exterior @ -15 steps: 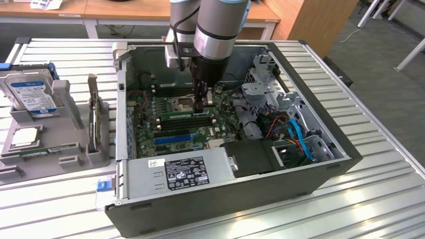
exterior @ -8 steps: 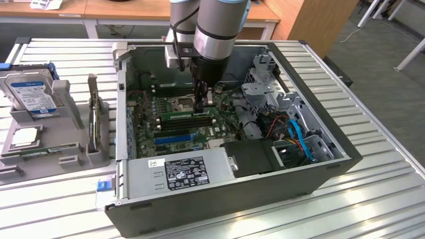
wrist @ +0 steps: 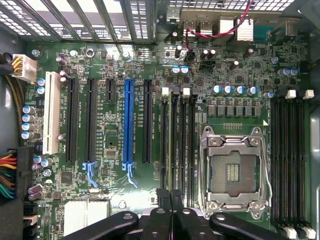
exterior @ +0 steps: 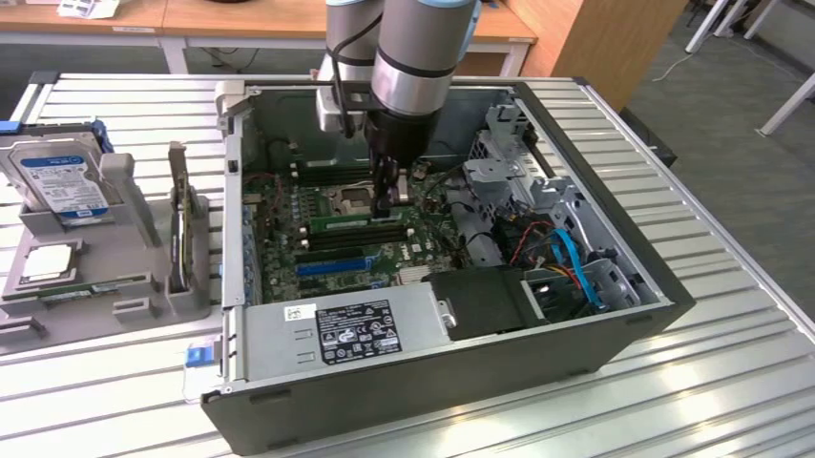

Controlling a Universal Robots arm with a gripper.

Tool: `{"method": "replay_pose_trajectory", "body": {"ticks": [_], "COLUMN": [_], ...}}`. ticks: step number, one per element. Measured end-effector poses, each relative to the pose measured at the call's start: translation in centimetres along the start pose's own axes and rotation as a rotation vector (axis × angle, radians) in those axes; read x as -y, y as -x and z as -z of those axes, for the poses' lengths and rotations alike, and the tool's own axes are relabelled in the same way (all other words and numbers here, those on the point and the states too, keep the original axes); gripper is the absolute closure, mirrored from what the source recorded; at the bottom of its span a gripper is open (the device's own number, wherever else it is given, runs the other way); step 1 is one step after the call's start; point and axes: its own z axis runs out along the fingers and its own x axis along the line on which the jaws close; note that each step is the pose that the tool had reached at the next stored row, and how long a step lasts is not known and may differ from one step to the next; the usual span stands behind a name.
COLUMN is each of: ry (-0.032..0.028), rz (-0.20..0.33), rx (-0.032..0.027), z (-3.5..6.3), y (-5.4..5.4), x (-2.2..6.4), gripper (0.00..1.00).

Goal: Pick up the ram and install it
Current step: 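Insert the ram into the slot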

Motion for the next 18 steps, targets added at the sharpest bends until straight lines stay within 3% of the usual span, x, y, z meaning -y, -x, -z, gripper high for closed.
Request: {"method": "replay_pose_trajectory", "body": {"ticks": [18], "ry": [-0.0001], "rz": [0.0], "rx": [0.0001], "z": [-0.32], "y": [-0.08], "x": [0.01], "gripper": [0.89]}}
